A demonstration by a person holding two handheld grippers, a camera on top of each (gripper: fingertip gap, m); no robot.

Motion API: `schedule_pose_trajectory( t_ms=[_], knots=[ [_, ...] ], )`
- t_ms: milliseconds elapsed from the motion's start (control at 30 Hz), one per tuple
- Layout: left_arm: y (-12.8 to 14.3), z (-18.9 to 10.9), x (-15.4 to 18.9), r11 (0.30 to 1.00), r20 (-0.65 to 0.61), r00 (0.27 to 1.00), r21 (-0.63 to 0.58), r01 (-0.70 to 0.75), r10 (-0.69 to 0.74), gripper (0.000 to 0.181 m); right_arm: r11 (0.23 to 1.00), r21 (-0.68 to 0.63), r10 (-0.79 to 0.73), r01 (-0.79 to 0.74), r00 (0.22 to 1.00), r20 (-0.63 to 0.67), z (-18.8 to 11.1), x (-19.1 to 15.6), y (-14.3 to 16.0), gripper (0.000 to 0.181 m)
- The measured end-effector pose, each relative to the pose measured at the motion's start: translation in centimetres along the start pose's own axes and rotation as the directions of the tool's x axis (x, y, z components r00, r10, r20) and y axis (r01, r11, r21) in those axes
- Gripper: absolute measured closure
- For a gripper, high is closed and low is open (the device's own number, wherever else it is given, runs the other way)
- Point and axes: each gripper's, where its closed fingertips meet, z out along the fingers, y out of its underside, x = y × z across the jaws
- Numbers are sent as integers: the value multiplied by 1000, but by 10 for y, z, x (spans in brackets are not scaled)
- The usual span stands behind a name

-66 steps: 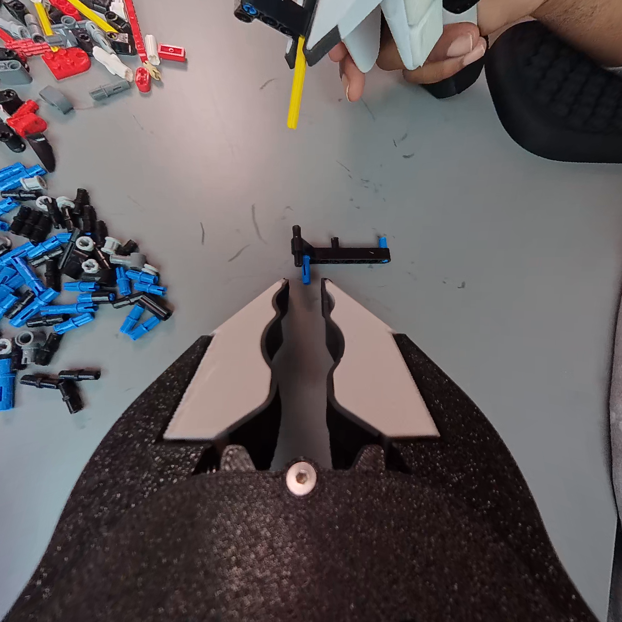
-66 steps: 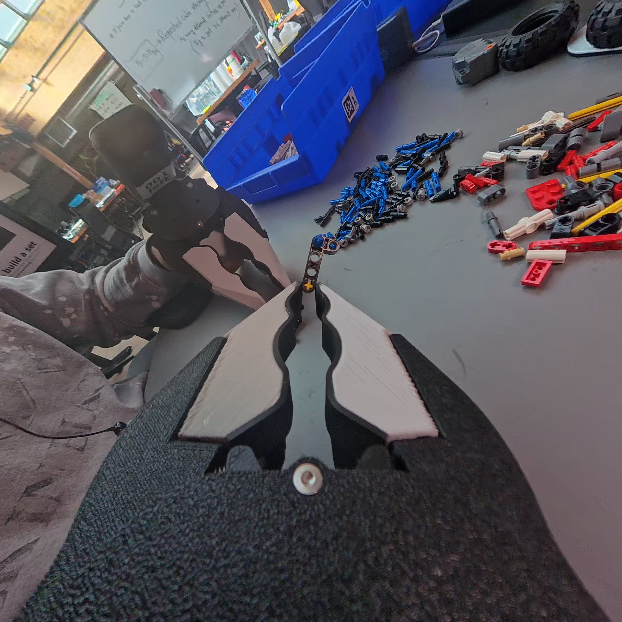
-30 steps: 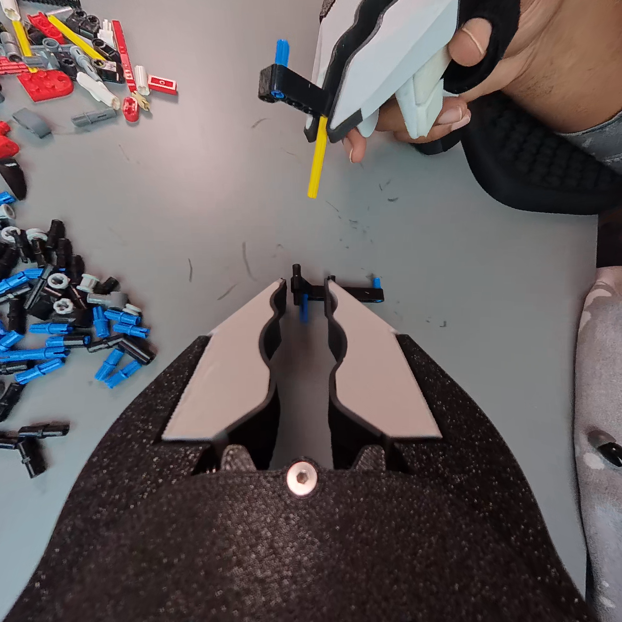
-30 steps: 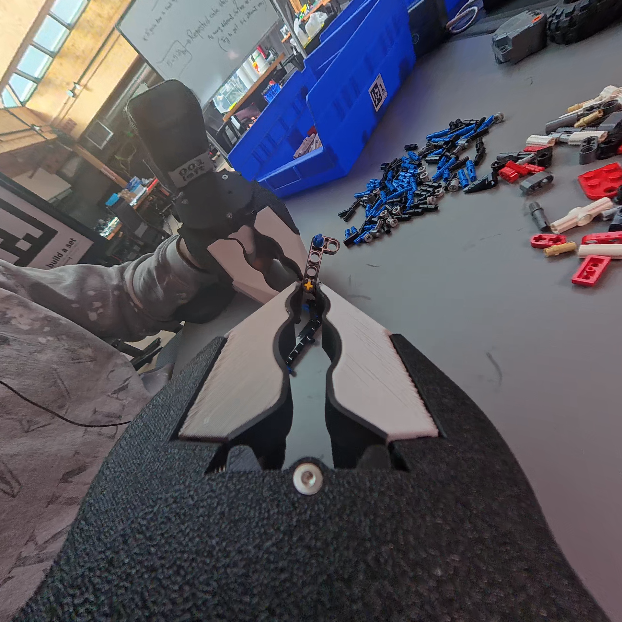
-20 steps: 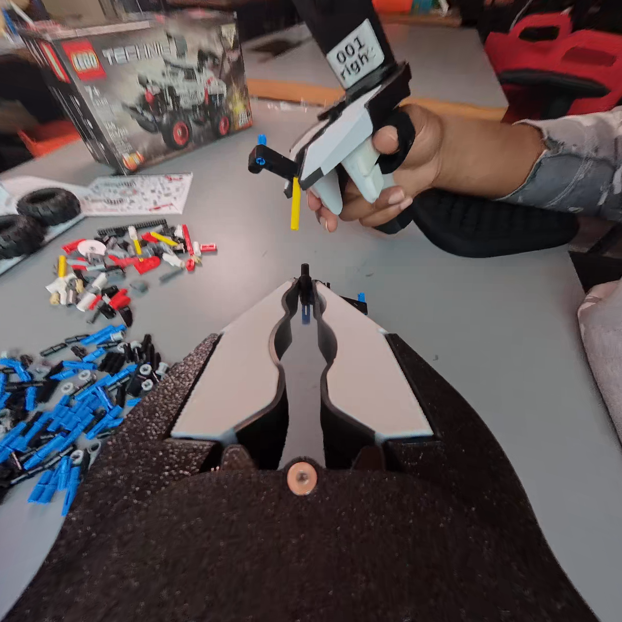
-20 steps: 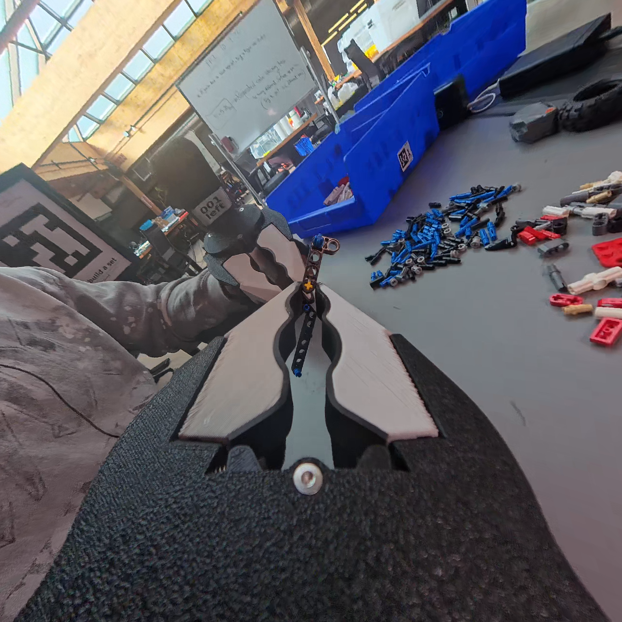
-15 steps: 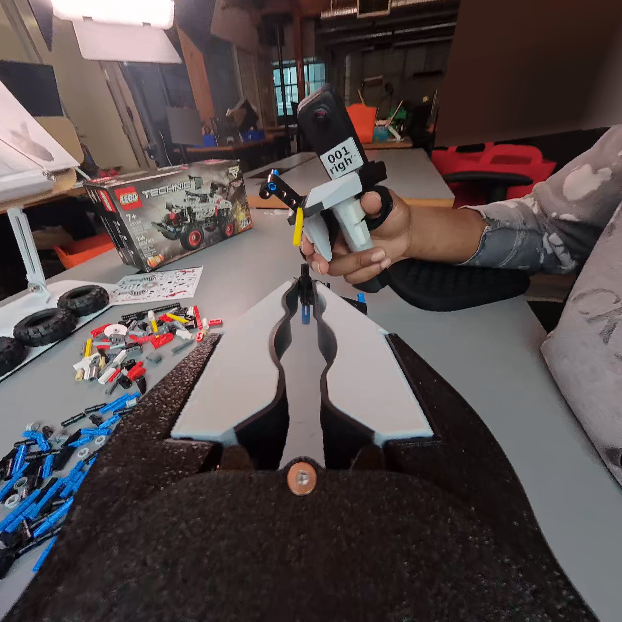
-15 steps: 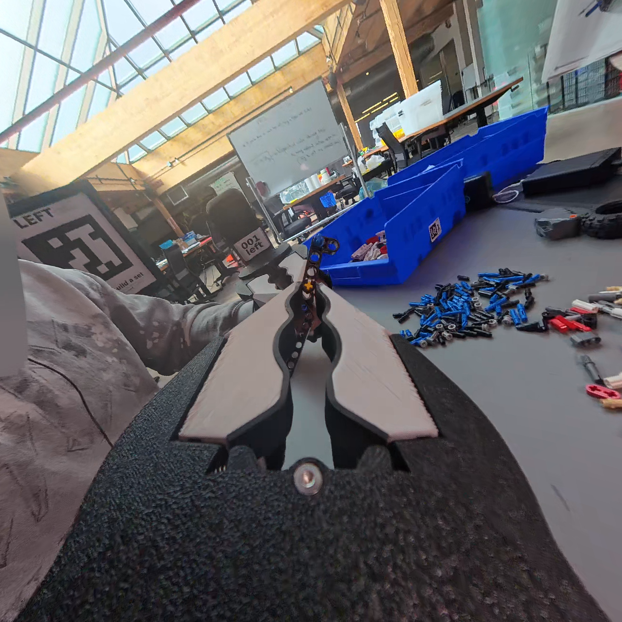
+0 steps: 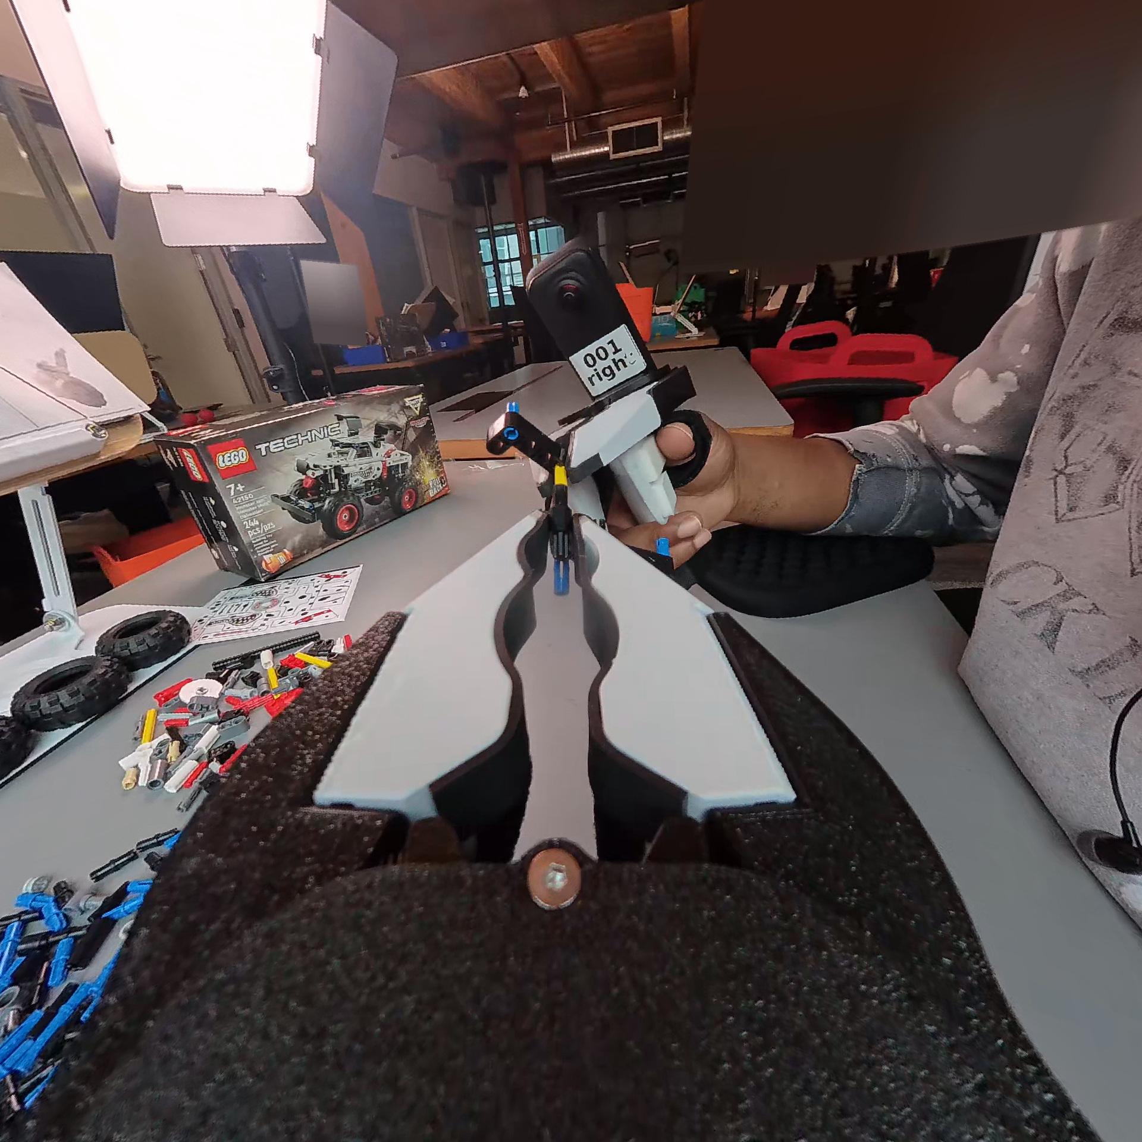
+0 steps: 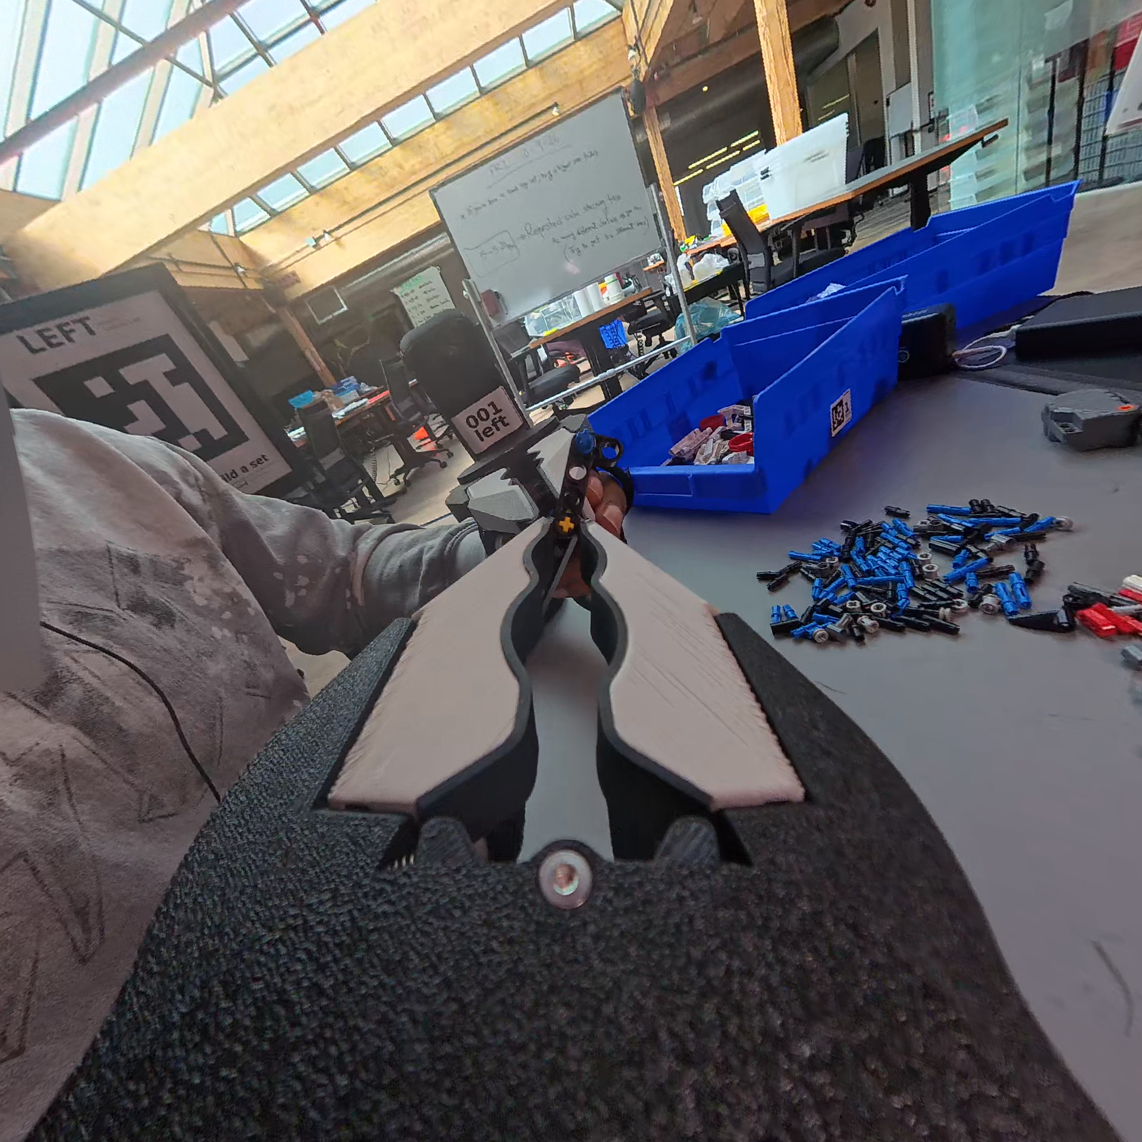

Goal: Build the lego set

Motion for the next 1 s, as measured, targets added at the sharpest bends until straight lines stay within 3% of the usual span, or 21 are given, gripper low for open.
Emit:
schedule_pose_trajectory(
  t_ms=[600,1000],
  knots=[
    [12,8,0,993,60,996,-99,-62,68,174,995,-78,61,-65,997,-50,13,8,24,174],
    [13,7,-2,996,59,998,-87,16,-11,174,994,-77,77,-79,996,-39,12,8,23,165]
  ],
)
